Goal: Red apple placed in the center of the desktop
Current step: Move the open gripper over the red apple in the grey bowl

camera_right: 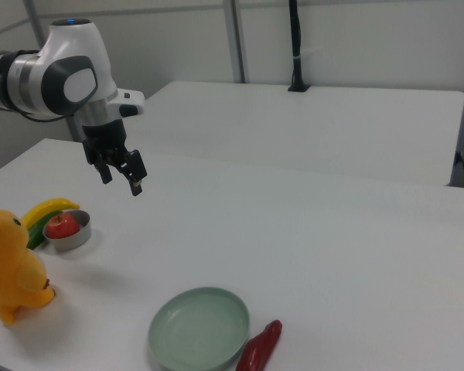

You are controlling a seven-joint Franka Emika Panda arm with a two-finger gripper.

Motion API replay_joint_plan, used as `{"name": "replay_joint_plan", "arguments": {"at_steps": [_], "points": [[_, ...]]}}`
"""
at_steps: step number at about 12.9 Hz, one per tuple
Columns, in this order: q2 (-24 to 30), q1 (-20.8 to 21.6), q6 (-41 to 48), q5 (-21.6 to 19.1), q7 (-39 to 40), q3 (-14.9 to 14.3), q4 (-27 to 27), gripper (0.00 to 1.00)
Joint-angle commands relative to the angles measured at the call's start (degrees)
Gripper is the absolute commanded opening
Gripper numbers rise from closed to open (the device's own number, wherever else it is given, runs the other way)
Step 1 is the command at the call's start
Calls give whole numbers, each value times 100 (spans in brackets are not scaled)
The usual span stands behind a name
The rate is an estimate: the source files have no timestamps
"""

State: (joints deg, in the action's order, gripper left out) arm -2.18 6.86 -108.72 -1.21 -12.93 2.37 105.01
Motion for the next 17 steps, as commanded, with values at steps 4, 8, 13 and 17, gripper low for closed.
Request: {"name": "replay_joint_plan", "arguments": {"at_steps": [4, 8, 13, 17], "points": [[-106, 78, -44, -108, 19, 0, -242, 100], [-643, 254, -649, -82, -1102, 290, -621, 100], [-1135, 650, -888, -29, -1923, 903, -973, 100], [-1557, 1097, -897, 312, -1959, 1161, -956, 100]]}}
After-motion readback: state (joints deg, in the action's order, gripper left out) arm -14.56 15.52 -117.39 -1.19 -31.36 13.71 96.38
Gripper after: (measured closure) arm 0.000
